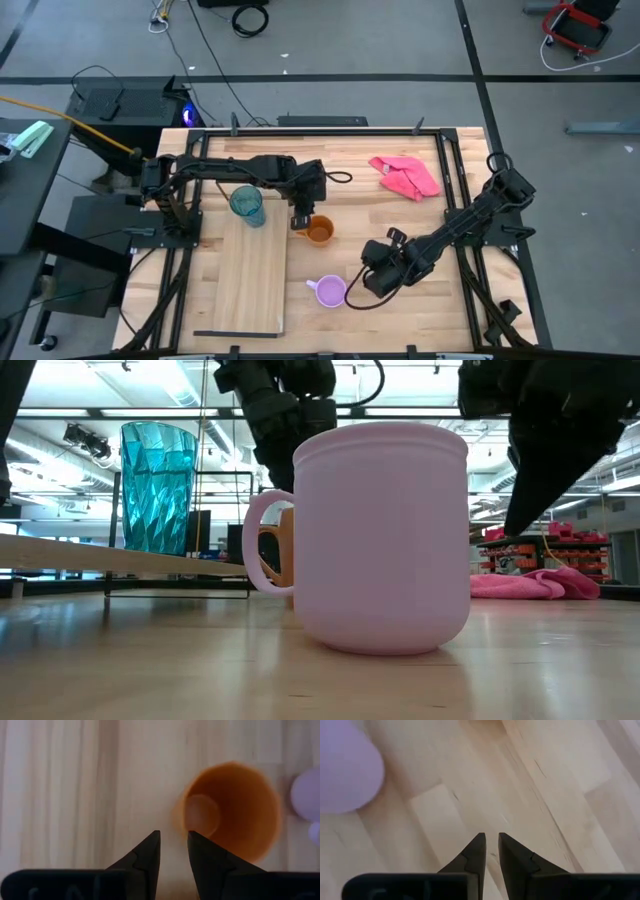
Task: Stack small to large cups/mugs on shelf
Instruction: Put the orange mug on the shelf
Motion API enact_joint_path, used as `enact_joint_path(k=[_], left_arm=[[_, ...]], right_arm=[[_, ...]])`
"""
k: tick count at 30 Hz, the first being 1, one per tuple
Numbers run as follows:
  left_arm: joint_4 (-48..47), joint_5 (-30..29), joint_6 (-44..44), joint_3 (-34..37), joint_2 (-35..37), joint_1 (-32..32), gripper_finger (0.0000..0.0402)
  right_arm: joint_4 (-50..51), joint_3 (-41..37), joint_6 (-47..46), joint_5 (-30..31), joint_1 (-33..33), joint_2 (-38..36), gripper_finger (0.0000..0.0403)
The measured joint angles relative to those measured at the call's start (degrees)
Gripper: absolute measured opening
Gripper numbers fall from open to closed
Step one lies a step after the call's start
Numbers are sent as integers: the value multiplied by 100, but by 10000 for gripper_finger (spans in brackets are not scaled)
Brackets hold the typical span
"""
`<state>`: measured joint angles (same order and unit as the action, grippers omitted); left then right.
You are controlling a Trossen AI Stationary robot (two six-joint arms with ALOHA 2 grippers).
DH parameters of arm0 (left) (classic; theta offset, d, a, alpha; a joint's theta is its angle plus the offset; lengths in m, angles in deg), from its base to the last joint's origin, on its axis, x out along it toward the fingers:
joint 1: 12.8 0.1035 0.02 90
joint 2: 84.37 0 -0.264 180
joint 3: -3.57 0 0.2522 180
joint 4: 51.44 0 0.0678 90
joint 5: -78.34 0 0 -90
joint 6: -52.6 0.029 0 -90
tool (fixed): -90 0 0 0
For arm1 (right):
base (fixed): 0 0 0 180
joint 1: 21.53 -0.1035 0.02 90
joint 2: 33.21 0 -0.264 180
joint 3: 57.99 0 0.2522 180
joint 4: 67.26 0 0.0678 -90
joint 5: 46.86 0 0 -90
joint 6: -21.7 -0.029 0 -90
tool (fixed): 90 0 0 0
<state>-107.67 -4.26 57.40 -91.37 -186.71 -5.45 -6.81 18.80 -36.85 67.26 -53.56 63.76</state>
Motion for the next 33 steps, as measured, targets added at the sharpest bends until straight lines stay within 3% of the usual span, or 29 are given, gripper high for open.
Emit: enact_joint_path(k=[6,33], left_arm=[[4,-244,18,-9,1,-88,108],[130,-355,-15,-3,-393,-263,135]], right_arm=[[-20,-91,-161,9,-2,2,59],[-360,-91,-129,142,-4,4,59]])
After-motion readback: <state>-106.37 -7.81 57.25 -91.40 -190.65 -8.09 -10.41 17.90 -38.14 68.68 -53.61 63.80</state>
